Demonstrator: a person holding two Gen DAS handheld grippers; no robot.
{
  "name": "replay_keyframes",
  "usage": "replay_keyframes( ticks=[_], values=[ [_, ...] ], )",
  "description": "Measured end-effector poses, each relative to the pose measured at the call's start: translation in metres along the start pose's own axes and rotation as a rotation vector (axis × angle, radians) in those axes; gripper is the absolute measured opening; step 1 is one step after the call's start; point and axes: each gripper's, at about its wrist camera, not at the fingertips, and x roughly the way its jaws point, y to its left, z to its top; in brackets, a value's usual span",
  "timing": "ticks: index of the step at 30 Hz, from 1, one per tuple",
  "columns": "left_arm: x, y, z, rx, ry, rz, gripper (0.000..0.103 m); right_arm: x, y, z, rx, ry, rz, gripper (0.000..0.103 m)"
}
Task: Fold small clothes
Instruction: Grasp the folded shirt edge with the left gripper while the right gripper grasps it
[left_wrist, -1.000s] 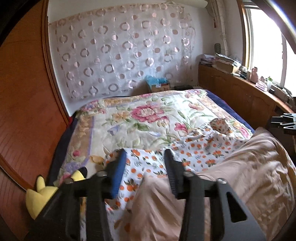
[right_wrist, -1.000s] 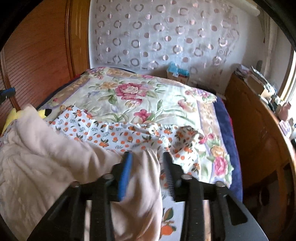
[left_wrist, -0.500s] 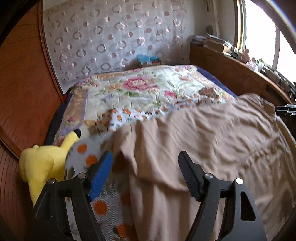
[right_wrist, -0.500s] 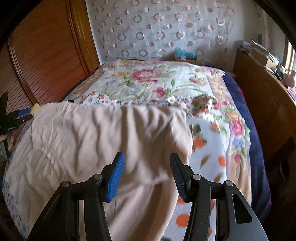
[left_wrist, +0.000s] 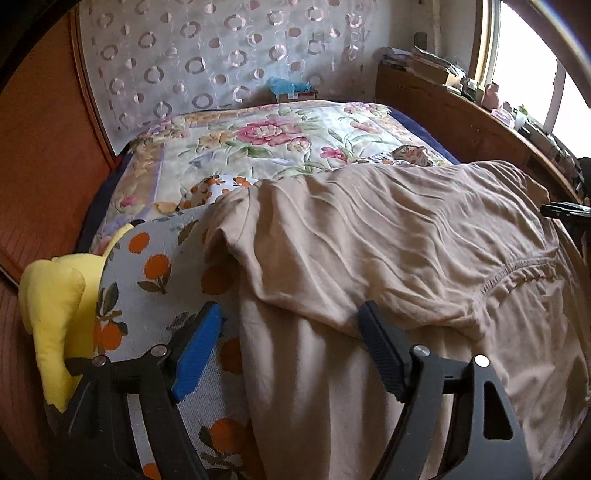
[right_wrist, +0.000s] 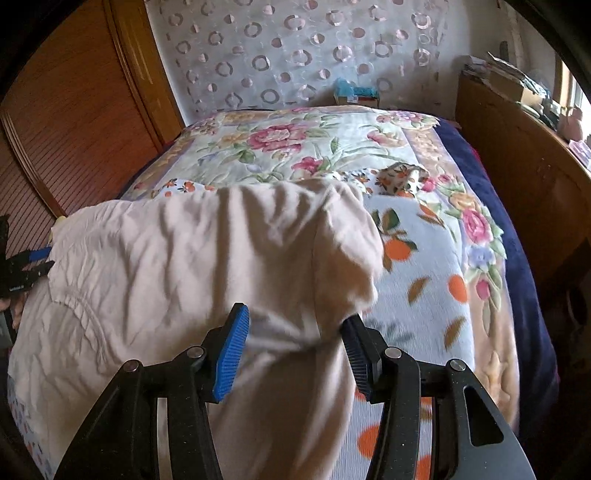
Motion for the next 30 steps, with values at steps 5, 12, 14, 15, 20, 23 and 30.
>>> replay_keyframes(
  ticks=[5,12,14,15,20,23,30],
  values=[
    [0.001,0.001,0.0,-0.005,0.004,0.001,0.081,0.019,0.002,-0.003,-0.024,-0.028,-0.021,0.053],
    [0.001,0.0,0.001,0.006,0.005,0.008,0.081,0.034,0.004,-0.008,-0.046,-0.038,-0.04,0.053],
    [0.0,-0.001,0.004,0.007,-0.002,-0.001,0.077,0.04,0.004,-0.003,-0.062,-0.033,-0.049,0.056],
    [0.0,0.0,0.006,0.001,-0.007,-0.016,0.074,0.041,0.006,-0.002,-0.072,-0.031,-0.056,0.056],
    [0.007,0.012,0.024,-0.041,-0.028,-0.037,0.054,0.041,0.012,-0.002,-0.093,-0.027,-0.076,0.057],
    [0.013,0.027,0.032,-0.101,-0.023,-0.047,0.045,0.04,0.012,-0.002,-0.094,-0.027,-0.076,0.057],
    [0.015,0.03,0.043,-0.106,-0.057,-0.027,0.006,0.041,0.01,-0.002,-0.097,-0.029,-0.077,0.058]
  ],
)
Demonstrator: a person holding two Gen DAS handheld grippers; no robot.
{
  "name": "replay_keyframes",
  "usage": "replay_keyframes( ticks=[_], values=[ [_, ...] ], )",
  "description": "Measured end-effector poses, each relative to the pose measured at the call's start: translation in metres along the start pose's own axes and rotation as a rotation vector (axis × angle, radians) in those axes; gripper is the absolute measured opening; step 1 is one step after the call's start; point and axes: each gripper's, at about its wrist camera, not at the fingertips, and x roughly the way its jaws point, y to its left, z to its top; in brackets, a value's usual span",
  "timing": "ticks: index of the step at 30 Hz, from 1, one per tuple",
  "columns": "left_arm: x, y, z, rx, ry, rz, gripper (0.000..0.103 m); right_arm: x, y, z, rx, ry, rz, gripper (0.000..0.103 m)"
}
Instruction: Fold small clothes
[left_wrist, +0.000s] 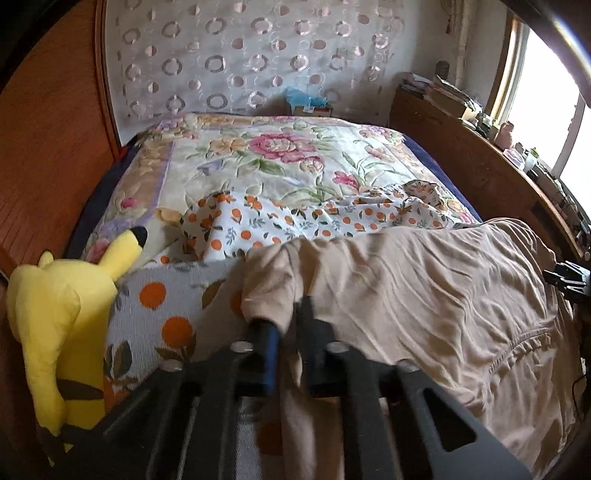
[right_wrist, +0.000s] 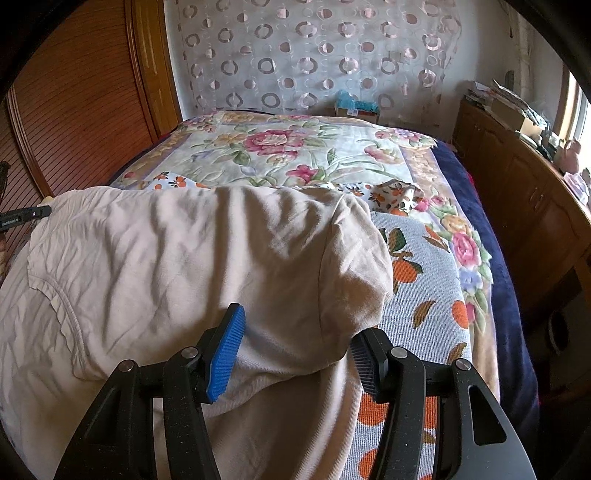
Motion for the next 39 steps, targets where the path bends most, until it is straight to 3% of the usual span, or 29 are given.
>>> replay_keyframes(
  ticks=[7,9,11,13,24,28,32,39],
  values=[
    [-0.027,-0.022,0.005,0.06,-0.113,0.032,0.004,0.001,0.0,0.0,0.003,-0.002,-0.002,0.057],
    [-0.036,-0.026,0.007,0.069,-0.134,0.029,0.004,-0.005,-0.002,0.0,0.003,-0.03,0.012,0.038],
    [-0.044,-0.029,0.008,0.07,-0.152,0.021,0.004,-0.008,0.001,0.0,-0.029,-0.031,0.031,0.009],
    [-0.052,-0.031,0.008,0.065,-0.172,0.014,0.004,-0.01,-0.001,0.001,-0.026,-0.038,0.041,0.003],
    [-0.123,-0.04,-0.005,0.035,-0.301,0.003,0.004,-0.086,-0.01,-0.001,0.005,-0.227,0.08,0.002],
    [-0.141,-0.043,-0.015,0.034,-0.318,0.003,0.003,-0.1,-0.008,-0.013,0.012,-0.255,0.047,0.002],
    [-0.146,-0.045,-0.021,0.036,-0.324,0.001,0.003,-0.087,-0.002,-0.012,0.004,-0.223,0.0,0.002],
    [-0.173,-0.048,-0.045,0.042,-0.353,0.004,0.003,-0.126,0.012,-0.019,0.002,-0.286,0.049,0.002]
  ],
)
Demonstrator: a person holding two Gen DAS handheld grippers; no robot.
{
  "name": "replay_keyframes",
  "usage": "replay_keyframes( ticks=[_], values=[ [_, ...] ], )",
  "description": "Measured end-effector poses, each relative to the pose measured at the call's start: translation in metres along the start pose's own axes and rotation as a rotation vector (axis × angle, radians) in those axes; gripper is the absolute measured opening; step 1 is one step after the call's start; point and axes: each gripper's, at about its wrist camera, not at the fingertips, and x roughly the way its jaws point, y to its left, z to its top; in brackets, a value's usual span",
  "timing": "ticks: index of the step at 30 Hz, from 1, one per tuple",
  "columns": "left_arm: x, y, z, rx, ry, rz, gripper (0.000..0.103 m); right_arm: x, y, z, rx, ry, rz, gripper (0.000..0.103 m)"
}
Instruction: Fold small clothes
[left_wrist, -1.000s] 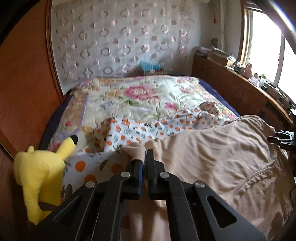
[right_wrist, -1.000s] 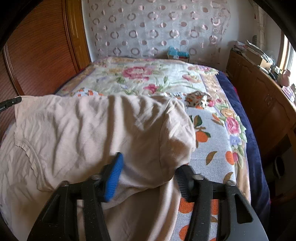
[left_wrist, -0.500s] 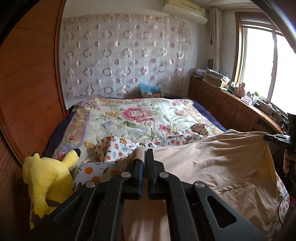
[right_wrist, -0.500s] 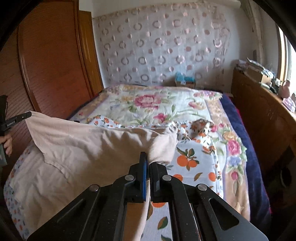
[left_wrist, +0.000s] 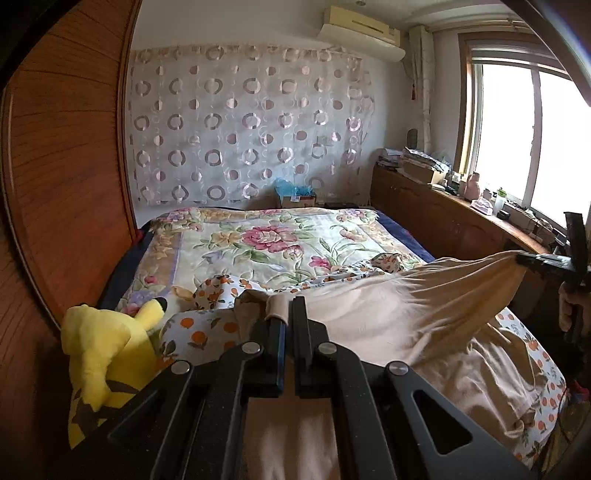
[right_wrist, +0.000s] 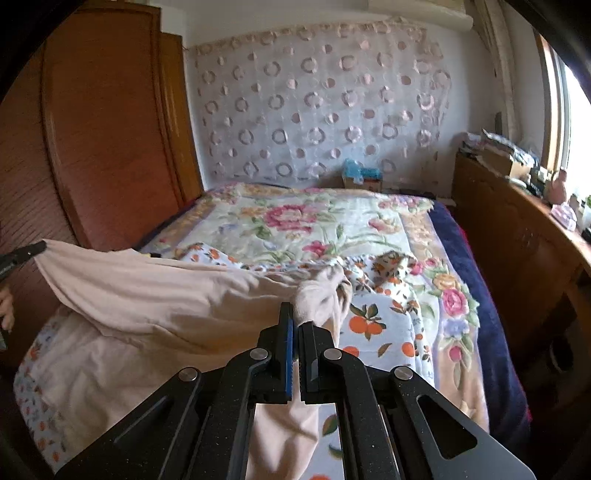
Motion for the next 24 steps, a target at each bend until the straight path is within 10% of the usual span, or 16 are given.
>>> replay_keyframes(
  ticks=[12,24],
  values=[
    [-0.071,0.016,-0.066,-0.076,0.004,0.032,0.003,-0.09,0.002,-0.07,-0.022,0.016,0.008,0.002],
    [-0.053,0.023,-0.13,-0.088,0.181,0.067,0.007,-0.043,0.001,-0.148,-0.011,0.212,-0.009,0.004]
  ],
)
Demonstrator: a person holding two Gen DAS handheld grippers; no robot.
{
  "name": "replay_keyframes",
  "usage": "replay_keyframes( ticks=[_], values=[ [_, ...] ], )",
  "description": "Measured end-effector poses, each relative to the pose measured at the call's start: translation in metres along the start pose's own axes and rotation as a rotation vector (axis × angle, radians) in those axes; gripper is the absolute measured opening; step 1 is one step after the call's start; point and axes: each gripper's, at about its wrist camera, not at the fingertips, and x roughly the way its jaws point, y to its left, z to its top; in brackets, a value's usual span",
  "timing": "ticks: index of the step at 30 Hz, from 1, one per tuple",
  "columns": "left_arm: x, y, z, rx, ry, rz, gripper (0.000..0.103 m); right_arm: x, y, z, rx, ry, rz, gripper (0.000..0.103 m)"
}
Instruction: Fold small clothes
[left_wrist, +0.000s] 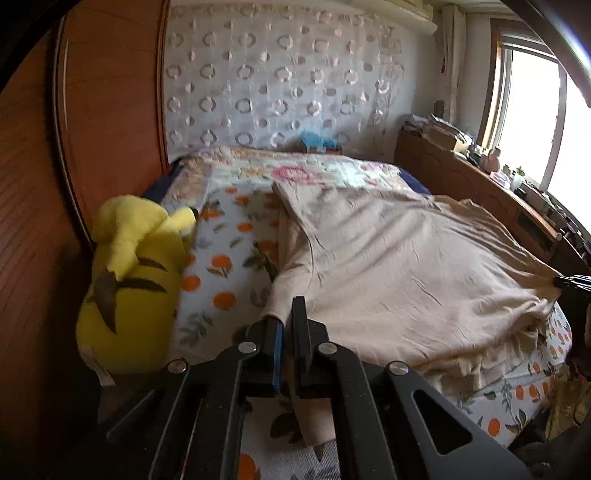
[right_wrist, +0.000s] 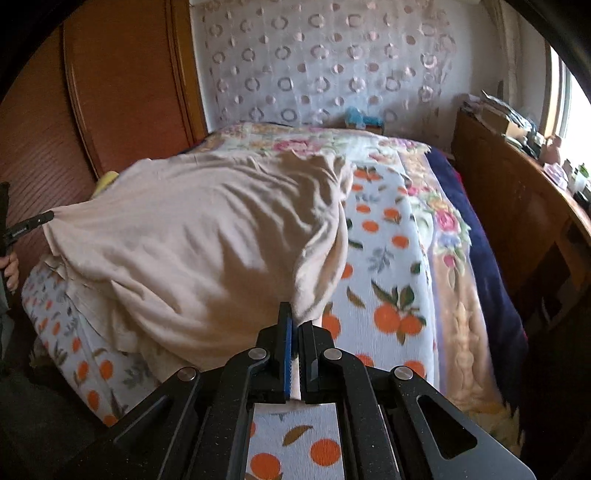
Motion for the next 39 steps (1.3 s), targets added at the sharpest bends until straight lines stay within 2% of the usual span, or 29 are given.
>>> replay_keyframes(
  ticks=[1,3,5,7,9,13,20,27,29,31,33,34,37,39],
  values=[
    [0.001,-0.001,-0.002,0.004,0.009,0.002,0.01,0.002,0.0,0.0,0.005,0.006,-0.006,0.008],
    [0.0,-0.004,-0.006,0.014,0.011,0.003,0.031,0.004,0.0,-0.002,0.008,0.009,-0.032,0.016],
    [-0.002,-0.005,-0.009,0.012,0.011,-0.015,0.044,0.002,0.002,-0.005,0.011,0.005,-0.051,0.034],
    [-0.002,-0.007,-0.011,0.014,0.018,-0.023,0.051,0.0,0.005,-0.007,0.015,-0.001,-0.06,0.043],
    [-0.001,-0.008,-0.013,0.02,0.023,-0.02,0.062,-0.006,0.01,-0.014,0.019,-0.005,-0.071,0.043],
    [0.004,-0.01,-0.019,0.019,0.043,-0.01,0.064,-0.011,0.011,-0.029,0.034,0.012,-0.042,0.043],
    [0.014,-0.009,-0.024,0.013,0.081,0.024,0.064,0.0,0.009,-0.036,0.072,0.026,-0.007,0.043],
    [0.019,-0.011,-0.029,0.027,0.11,0.033,0.064,0.005,0.016,-0.039,0.028,0.026,-0.03,0.043],
    [0.02,-0.012,-0.028,0.03,0.111,0.036,0.064,0.005,0.016,-0.041,0.019,0.024,-0.028,0.034],
    [0.021,-0.012,-0.028,0.031,0.118,0.04,0.064,0.003,0.016,-0.041,0.009,0.024,-0.031,0.03],
    [0.023,-0.012,-0.028,0.033,0.128,0.042,0.064,0.002,0.016,-0.042,-0.001,0.022,-0.038,0.018],
    [0.024,-0.013,-0.028,0.034,0.129,0.044,0.064,0.002,0.016,-0.043,-0.004,0.023,-0.035,0.008],
    [0.024,-0.012,-0.028,0.038,0.121,0.052,0.064,-0.004,0.019,-0.041,-0.023,0.013,-0.075,0.006],
    [0.024,-0.012,-0.028,0.037,0.123,0.051,0.064,-0.011,0.017,-0.038,-0.021,0.0,-0.071,0.006]
  ],
)
